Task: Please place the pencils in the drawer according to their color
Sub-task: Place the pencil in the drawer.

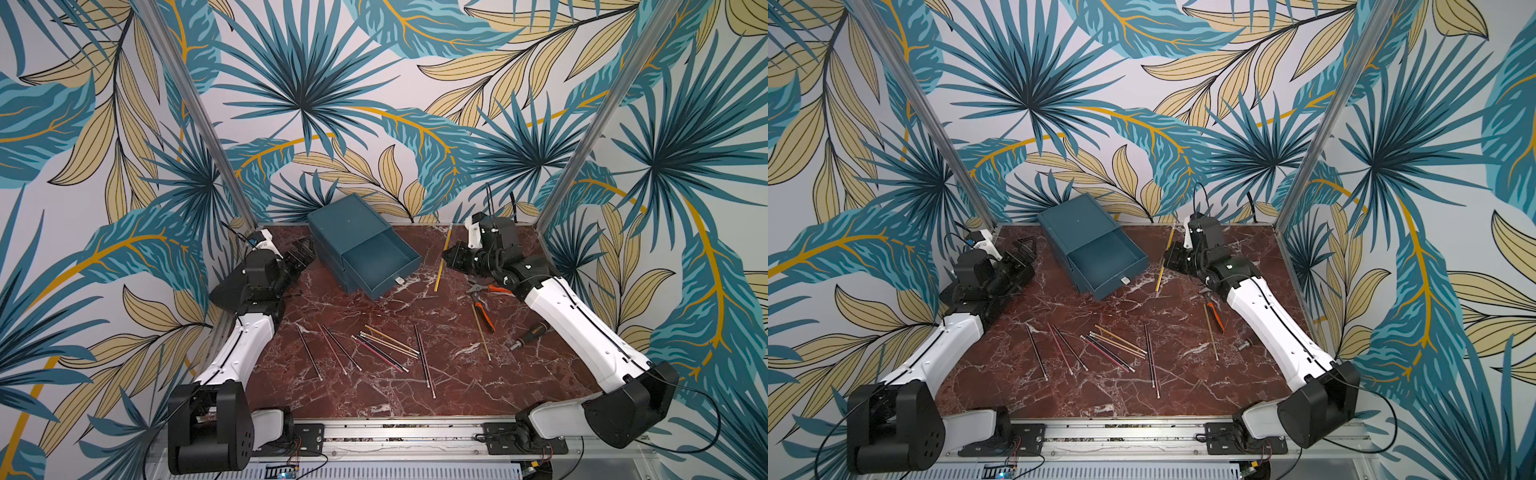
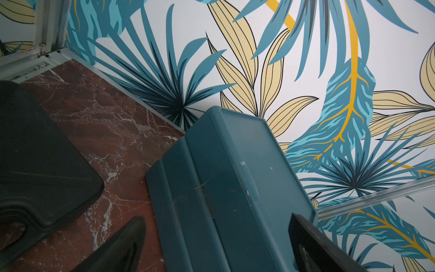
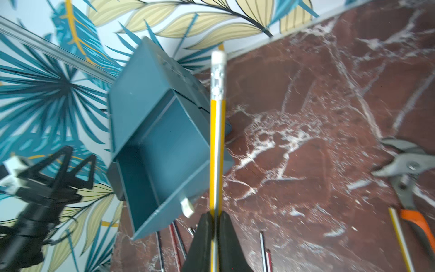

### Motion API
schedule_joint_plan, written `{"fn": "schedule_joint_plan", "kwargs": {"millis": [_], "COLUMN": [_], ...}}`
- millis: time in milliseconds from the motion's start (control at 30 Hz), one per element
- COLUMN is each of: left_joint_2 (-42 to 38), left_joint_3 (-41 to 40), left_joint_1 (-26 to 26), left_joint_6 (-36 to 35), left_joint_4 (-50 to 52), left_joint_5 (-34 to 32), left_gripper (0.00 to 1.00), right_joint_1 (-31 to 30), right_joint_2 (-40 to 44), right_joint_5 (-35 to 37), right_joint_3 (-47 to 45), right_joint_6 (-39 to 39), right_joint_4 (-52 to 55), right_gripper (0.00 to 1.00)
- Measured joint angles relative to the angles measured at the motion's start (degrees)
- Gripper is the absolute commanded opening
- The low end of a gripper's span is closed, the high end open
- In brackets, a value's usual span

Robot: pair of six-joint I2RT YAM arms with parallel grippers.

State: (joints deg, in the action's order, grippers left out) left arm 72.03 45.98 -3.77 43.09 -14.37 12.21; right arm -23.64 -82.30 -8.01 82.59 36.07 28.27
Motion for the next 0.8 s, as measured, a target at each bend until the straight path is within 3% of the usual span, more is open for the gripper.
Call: {"fn": "schedule_joint_plan", "kwargs": {"millis": [533,800], "left_joint_2": [0.3,0.5], "left_joint_3": [0.0,0.0], "left_joint_1": [0.0,0.0], "left_joint_6": [-1.1,-1.3], "left_joint_4": [0.1,0.1], "left_joint_5": [2.4,2.6], "left_gripper": [1.0,1.0], "right_joint_1": [-9.5,-12.9], "right_joint_2": [-21.8,-23.6], "right_joint_5": [0.7,4.0], "right_joint_3": [18.9,19.7], "right_joint_6": [6.6,7.4], "right_joint_4": [-9.1,-7.4], "right_gripper": [0.0,0.0]}}
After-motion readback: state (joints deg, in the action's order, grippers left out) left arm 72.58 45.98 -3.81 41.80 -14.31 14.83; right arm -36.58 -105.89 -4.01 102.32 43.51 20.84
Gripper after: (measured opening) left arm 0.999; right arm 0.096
